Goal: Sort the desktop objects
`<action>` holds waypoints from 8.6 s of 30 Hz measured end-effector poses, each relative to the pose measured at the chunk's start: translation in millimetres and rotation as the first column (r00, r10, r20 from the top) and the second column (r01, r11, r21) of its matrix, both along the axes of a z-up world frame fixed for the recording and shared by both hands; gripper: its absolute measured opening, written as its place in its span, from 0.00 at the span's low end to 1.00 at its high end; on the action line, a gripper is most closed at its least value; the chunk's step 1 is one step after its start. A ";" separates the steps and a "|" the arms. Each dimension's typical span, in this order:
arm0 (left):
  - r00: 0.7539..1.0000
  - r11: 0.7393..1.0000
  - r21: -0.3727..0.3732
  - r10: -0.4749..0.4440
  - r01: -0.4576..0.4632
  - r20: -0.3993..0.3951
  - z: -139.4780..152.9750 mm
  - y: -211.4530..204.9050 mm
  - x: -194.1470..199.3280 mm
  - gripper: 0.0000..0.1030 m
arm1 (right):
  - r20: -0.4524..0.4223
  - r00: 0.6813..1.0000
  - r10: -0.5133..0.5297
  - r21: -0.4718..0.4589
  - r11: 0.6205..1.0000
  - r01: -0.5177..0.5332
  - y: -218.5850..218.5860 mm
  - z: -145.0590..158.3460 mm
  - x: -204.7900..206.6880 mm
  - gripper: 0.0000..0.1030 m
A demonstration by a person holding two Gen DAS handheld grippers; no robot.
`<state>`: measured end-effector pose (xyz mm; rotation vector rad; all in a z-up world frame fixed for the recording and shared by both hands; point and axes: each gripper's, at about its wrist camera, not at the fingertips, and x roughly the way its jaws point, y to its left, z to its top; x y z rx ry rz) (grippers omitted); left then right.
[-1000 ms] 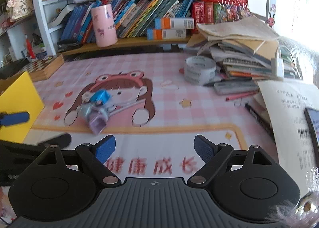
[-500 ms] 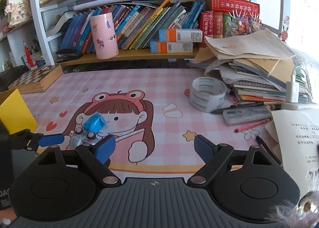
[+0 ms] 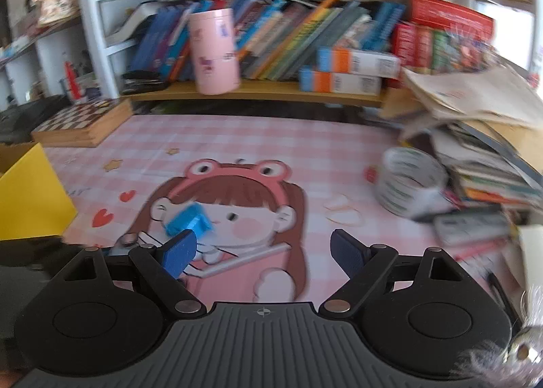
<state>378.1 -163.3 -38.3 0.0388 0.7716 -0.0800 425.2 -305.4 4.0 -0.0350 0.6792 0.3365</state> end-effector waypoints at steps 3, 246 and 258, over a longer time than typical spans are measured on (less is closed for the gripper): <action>0.999 1.000 0.011 0.028 -0.028 -0.023 9.7 14.4 -19.9 0.61 | 0.014 0.997 0.070 -0.007 0.998 -0.070 19.6 -5.0 11.0 0.81; 0.948 0.994 -0.015 0.106 -0.107 0.299 77.5 192.1 -322.1 0.99 | 0.160 0.968 -0.193 -0.056 0.977 0.204 152.4 33.9 -346.0 0.80; 0.974 0.994 0.031 0.095 -0.103 0.206 59.5 177.8 -331.1 1.00 | 0.060 0.964 -0.258 -0.066 0.963 0.262 136.3 3.7 -368.7 0.90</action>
